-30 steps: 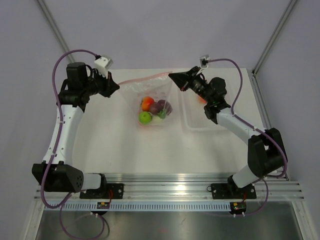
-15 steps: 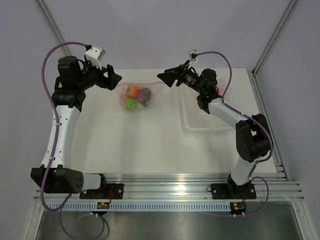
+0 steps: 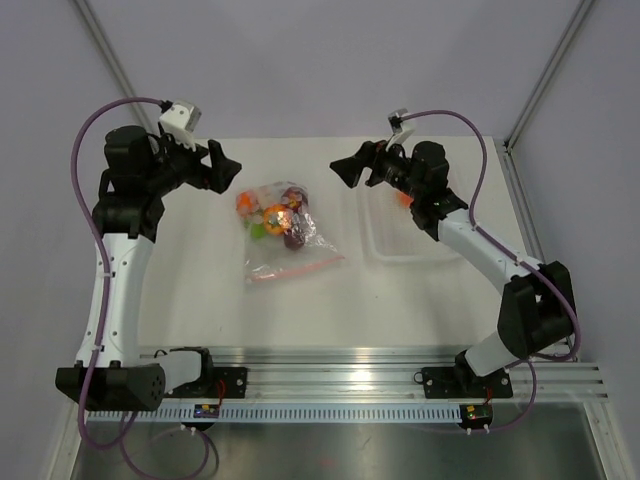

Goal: Place the food in the zip-top bag and seal the zipper
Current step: Place the zipper food storage bag at the center of the board, then reset both arms

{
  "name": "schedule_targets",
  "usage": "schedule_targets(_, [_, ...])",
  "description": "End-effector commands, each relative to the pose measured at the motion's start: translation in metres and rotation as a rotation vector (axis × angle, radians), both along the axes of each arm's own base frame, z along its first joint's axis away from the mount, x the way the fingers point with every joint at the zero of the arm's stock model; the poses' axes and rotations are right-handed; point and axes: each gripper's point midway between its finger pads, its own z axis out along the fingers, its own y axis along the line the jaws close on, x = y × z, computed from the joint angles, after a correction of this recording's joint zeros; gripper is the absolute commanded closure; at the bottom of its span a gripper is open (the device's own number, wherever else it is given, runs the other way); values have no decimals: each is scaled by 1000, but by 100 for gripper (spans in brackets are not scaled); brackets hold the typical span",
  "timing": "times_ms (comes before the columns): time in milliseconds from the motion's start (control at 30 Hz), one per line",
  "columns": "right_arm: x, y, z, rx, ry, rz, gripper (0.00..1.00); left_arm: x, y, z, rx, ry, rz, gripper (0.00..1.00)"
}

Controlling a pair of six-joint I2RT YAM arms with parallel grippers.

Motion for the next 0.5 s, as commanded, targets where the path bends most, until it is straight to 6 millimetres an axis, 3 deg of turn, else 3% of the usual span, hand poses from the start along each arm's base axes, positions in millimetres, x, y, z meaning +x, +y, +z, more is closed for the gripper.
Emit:
schedule_targets(0, [10,-29,17,-108,-25,-160,0,-5,7,8,-39,-5,69,11])
schedule_targets(67, [8,-41,1,-170,49,-210,1,-6,8,-3,-34,23,86,9])
schedule_targets(100, [6,-48,2,-188,55,-239,1,-5,13,-7,-26,36,116,7])
schedule_targets(133, [10,-61,1,-215,66,-311,0,-5,14,-11,-29,48,129,5])
schedule_targets(167, [6,-71,-13,-262,129,-349,0,-6,14,-15,-32,61,142,2])
schedule_targets(233, [5,-97,-12,-308,144,-475,0,-7,15,-16,-72,76,175,1])
schedule_targets(467, [-30,-179,-27,-466,262,-818,1,-9,24,-35,-156,181,311,1])
